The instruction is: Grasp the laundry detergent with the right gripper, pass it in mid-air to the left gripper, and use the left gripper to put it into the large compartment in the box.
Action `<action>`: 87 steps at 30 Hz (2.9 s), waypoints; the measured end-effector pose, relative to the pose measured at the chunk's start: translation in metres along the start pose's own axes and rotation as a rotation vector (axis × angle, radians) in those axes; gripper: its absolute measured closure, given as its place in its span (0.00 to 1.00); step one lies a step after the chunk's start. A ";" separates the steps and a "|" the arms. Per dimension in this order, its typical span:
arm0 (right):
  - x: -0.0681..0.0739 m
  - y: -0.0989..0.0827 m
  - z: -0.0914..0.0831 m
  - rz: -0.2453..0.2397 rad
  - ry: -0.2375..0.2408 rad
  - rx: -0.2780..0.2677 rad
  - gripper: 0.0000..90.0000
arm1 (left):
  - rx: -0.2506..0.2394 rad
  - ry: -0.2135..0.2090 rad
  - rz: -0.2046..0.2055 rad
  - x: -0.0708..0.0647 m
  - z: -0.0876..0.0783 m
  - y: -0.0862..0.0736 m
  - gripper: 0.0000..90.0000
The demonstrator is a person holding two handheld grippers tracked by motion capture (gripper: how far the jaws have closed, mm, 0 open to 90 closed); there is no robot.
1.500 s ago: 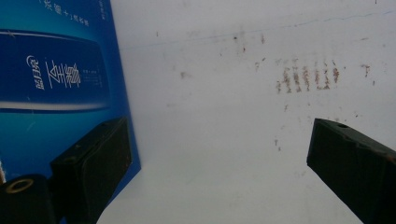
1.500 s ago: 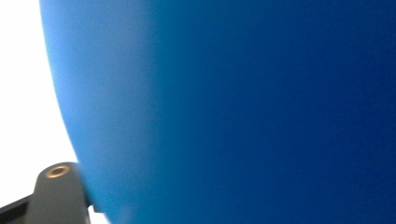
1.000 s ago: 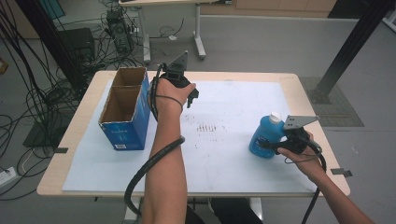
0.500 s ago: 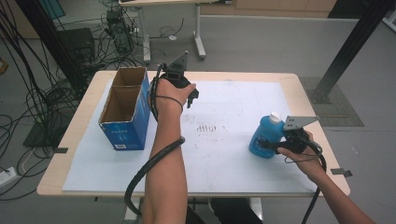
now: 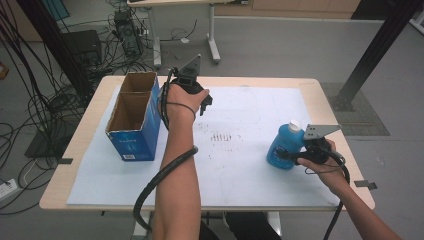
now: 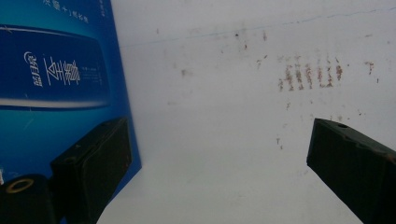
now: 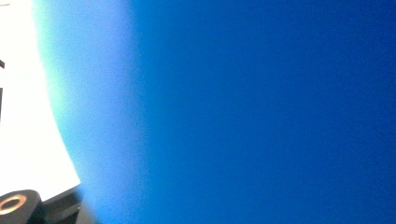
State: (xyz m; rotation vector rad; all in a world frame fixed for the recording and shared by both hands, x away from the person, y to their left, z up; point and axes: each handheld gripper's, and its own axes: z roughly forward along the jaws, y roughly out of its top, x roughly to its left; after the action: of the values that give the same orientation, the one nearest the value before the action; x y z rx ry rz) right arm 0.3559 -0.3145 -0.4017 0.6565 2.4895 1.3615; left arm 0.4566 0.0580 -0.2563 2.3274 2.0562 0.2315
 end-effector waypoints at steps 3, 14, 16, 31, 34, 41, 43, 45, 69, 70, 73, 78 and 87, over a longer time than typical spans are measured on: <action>0.000 0.000 0.000 0.000 0.000 0.000 0.47 | -0.001 0.001 -0.003 0.000 0.000 0.000 0.08; 0.000 0.000 0.000 0.001 -0.001 -0.001 0.47 | -0.005 0.001 -0.002 0.000 -0.002 -0.001 0.08; 0.000 0.000 0.000 0.003 -0.003 0.000 0.47 | -0.003 0.002 -0.002 0.000 -0.002 -0.001 0.08; 0.000 -0.001 0.000 0.000 0.002 -0.005 0.47 | -0.002 0.005 -0.001 0.001 -0.003 0.000 0.08; -0.001 -0.001 0.000 0.000 0.004 -0.004 0.48 | -0.001 0.005 -0.001 0.001 -0.003 0.000 0.08; -0.001 0.000 0.000 -0.001 0.004 -0.002 0.48 | -0.001 0.006 -0.003 0.001 -0.003 0.000 0.08; 0.000 -0.001 0.000 -0.001 0.003 -0.003 0.49 | 0.000 0.006 -0.003 0.001 -0.003 0.000 0.08; -0.001 -0.001 0.000 -0.001 0.003 -0.002 0.49 | 0.001 0.006 -0.002 0.001 -0.003 0.000 0.08; 0.000 -0.001 0.000 -0.002 0.001 -0.007 0.49 | 0.000 0.010 -0.003 0.002 -0.004 -0.001 0.08; 0.000 -0.001 0.000 -0.002 0.001 -0.007 0.49 | -0.001 0.010 -0.005 0.002 -0.004 -0.001 0.08; 0.000 -0.001 0.000 -0.002 0.001 -0.007 0.49 | -0.002 0.009 -0.007 0.002 -0.004 -0.001 0.08; 0.000 -0.001 0.000 -0.003 0.001 -0.008 0.49 | -0.001 0.011 -0.006 0.002 -0.004 -0.001 0.08; 0.000 -0.001 0.000 -0.002 -0.001 -0.009 0.49 | -0.002 0.011 -0.007 0.002 -0.005 -0.001 0.08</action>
State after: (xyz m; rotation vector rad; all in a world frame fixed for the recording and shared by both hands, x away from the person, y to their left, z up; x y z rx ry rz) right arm 0.3556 -0.3155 -0.4026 0.6524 2.4813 1.3709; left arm 0.4557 0.0595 -0.2512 2.3228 2.0679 0.2467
